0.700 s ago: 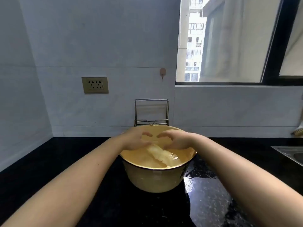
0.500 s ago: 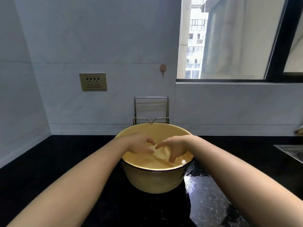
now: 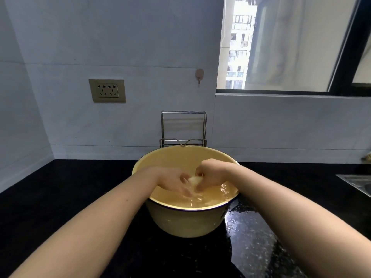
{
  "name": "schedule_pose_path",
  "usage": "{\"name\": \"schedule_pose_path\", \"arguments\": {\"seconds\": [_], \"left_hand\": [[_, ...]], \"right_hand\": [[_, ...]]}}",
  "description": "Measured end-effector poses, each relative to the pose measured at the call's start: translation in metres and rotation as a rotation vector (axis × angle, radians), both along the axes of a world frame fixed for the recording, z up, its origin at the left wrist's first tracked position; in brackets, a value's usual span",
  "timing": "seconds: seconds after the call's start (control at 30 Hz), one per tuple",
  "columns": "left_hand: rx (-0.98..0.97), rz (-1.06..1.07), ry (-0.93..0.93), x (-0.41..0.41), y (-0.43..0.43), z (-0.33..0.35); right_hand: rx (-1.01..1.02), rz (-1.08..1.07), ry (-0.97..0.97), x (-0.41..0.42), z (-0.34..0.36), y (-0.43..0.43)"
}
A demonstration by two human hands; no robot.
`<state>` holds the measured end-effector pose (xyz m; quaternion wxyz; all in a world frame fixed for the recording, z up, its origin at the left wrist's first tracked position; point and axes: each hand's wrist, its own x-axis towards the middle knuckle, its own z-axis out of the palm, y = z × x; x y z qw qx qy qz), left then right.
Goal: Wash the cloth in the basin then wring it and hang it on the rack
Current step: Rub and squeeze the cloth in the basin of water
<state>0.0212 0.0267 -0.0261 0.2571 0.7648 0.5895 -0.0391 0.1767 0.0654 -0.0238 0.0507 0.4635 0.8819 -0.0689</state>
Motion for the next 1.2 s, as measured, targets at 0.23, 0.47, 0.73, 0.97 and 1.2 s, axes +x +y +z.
{"name": "schedule_pose_path", "arguments": {"seconds": [0.23,0.47,0.73,0.97,1.2], "left_hand": [[0.072,0.136,-0.539,-0.003,0.000,0.004],[0.370,0.213,-0.811,-0.004,0.002,0.008],[0.750,0.329,-0.851,-0.011,0.002,0.012],[0.828,0.402,-0.680,-0.008,0.004,0.013],[0.779,0.329,-0.699,-0.007,0.006,0.009]], "right_hand": [[-0.136,-0.254,0.680,0.001,0.018,-0.001],[-0.429,-0.525,1.203,-0.024,0.032,-0.014],[-0.835,-0.385,1.515,-0.040,0.040,-0.028],[-0.583,-0.279,1.406,-0.034,0.028,-0.019],[-0.348,-0.323,1.321,-0.036,0.031,-0.012]]}}
